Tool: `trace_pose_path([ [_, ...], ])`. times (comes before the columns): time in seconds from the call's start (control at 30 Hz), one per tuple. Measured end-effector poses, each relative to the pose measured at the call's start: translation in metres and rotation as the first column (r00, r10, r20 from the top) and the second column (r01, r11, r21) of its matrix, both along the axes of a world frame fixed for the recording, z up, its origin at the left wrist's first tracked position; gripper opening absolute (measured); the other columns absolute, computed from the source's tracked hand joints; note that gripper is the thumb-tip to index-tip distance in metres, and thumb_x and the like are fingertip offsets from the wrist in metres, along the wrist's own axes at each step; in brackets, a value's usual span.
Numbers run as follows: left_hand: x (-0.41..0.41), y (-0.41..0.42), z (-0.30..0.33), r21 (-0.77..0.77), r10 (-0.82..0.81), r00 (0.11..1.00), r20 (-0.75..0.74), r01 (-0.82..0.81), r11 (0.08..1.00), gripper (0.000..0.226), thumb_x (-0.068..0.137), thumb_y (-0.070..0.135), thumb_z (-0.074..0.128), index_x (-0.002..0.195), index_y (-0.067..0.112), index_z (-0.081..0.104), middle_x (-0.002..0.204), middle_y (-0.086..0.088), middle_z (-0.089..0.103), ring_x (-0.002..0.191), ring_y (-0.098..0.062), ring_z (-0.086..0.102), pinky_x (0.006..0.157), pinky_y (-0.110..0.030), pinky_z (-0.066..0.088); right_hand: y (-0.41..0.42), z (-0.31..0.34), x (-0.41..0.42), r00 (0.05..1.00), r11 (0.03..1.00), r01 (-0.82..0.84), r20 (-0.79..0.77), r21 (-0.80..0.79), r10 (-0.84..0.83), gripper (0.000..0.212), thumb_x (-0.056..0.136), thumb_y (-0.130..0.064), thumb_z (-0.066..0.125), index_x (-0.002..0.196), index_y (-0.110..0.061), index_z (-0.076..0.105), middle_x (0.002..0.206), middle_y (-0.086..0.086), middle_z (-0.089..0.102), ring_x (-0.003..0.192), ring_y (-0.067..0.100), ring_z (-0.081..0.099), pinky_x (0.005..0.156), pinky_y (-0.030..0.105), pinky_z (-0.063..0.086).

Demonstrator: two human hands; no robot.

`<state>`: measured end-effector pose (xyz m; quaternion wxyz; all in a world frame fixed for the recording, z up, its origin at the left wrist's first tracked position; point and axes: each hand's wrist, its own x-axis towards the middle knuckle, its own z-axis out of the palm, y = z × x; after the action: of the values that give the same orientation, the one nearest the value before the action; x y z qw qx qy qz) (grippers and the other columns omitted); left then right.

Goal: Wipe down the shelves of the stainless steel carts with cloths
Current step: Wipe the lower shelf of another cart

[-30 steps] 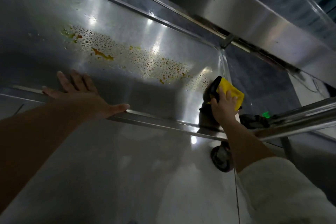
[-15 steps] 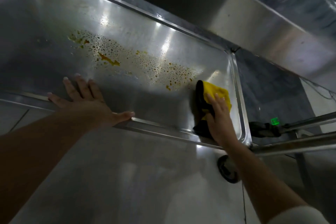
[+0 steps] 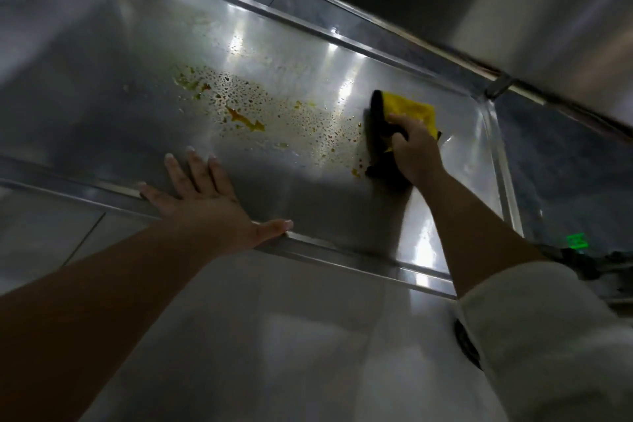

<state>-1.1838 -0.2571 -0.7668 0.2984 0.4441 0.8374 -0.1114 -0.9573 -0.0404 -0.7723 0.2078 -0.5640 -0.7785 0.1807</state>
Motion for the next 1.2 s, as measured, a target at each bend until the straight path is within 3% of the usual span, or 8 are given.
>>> trace_pose_path([
  [0.13, 0.001, -0.001, -0.002, 0.003, 0.003, 1.0, -0.014, -0.003, 1.0, 0.152, 0.037, 0.104, 0.012, 0.138, 0.002, -0.036, 0.145, -0.025, -0.043, 0.135, -0.049, -0.034, 0.106, -0.075, -0.004, -0.056, -0.003, -0.002, 0.992, 0.993, -0.111, -0.067, -0.044, 0.108, 0.047, 0.089, -0.004, 0.046, 0.129, -0.026, 0.056, 0.148, 0.001, 0.042, 0.144, 0.018, 0.021, 0.115, 0.034, 0.022],
  [0.27, 0.003, -0.002, -0.001, 0.032, 0.005, 1.0, -0.018, -0.004, 0.999, 0.148, 0.047, 0.104, 0.019, 0.141, 0.002, -0.033, 0.146, -0.026, -0.04, 0.135, -0.049, -0.034, 0.106, -0.074, -0.003, -0.123, -0.006, 0.008, 0.983, 0.983, -0.183, -0.013, -0.033, 0.183, 0.052, 0.084, -0.021, 0.048, 0.136, -0.027, 0.049, 0.153, 0.001, 0.031, 0.147, 0.021, 0.011, 0.117, 0.045, 0.017],
  [0.43, 0.004, -0.006, -0.002, 0.083, -0.012, 1.0, -0.012, 0.013, 0.996, 0.147, 0.048, 0.103, 0.02, 0.144, 0.003, -0.027, 0.15, -0.025, -0.035, 0.137, -0.049, -0.031, 0.106, -0.075, -0.004, -0.144, -0.007, 0.016, 0.965, 0.969, -0.245, 0.095, -0.026, 0.246, 0.064, 0.077, -0.024, 0.054, 0.14, -0.023, 0.044, 0.154, 0.007, 0.027, 0.146, 0.029, 0.009, 0.118, 0.044, 0.009],
  [0.53, 0.004, -0.007, -0.003, 0.092, -0.018, 1.0, -0.013, 0.019, 0.996, 0.147, 0.047, 0.103, 0.019, 0.144, 0.003, -0.028, 0.148, -0.026, -0.037, 0.136, -0.049, -0.032, 0.105, -0.075, -0.005, -0.101, -0.006, 0.008, 0.966, 0.979, -0.203, 0.164, 0.006, 0.2, 0.062, 0.084, -0.014, 0.06, 0.143, -0.019, 0.041, 0.152, 0.015, 0.03, 0.144, 0.035, 0.017, 0.118, 0.049, 0.013],
  [0.7, 0.003, -0.006, -0.009, 0.104, -0.025, 0.999, -0.02, 0.027, 0.994, 0.146, 0.049, 0.103, 0.019, 0.141, 0.002, -0.032, 0.146, -0.026, -0.04, 0.134, -0.05, -0.034, 0.104, -0.076, -0.007, -0.008, -0.01, -0.04, 0.982, 0.997, 0.023, 0.188, -0.067, -0.01, 0.054, 0.093, -0.02, 0.048, 0.146, -0.024, 0.034, 0.154, 0.015, 0.027, 0.145, 0.033, 0.013, 0.118, 0.049, 0.005],
  [0.8, 0.003, -0.006, -0.011, 0.108, -0.023, 0.999, -0.035, 0.026, 0.994, 0.145, 0.05, 0.102, 0.019, 0.141, 0.002, -0.031, 0.146, -0.026, -0.039, 0.134, -0.05, -0.034, 0.102, -0.076, -0.008, 0.012, -0.012, -0.063, 0.978, 0.996, -0.017, 0.207, -0.084, 0.034, 0.052, 0.091, -0.018, 0.046, 0.142, -0.029, 0.039, 0.154, 0.012, 0.028, 0.145, 0.032, 0.012, 0.116, 0.056, 0.006],
  [0.97, 0.003, -0.002, -0.014, 0.086, -0.011, 0.999, -0.043, 0.014, 0.996, 0.146, 0.048, 0.103, 0.019, 0.141, 0.003, -0.032, 0.146, -0.026, -0.04, 0.133, -0.05, -0.035, 0.102, -0.076, -0.008, -0.025, -0.01, -0.071, 0.956, 0.975, -0.22, 0.189, -0.044, 0.224, 0.051, 0.088, -0.016, 0.051, 0.135, -0.036, 0.048, 0.154, 0.003, 0.029, 0.145, 0.029, 0.015, 0.114, 0.061, 0.013],
  [1.2, 0.004, -0.002, -0.017, 0.11, -0.003, 0.999, -0.046, 0.008, 0.994, 0.147, 0.047, 0.104, 0.018, 0.142, 0.002, -0.03, 0.148, -0.025, -0.038, 0.134, -0.05, -0.035, 0.101, -0.076, -0.008, -0.125, -0.002, -0.037, 0.943, 0.95, -0.308, 0.121, -0.044, 0.311, 0.056, 0.085, -0.013, 0.059, 0.138, -0.024, 0.047, 0.155, 0.006, 0.026, 0.146, 0.03, 0.007, 0.118, 0.047, 0.005],
])
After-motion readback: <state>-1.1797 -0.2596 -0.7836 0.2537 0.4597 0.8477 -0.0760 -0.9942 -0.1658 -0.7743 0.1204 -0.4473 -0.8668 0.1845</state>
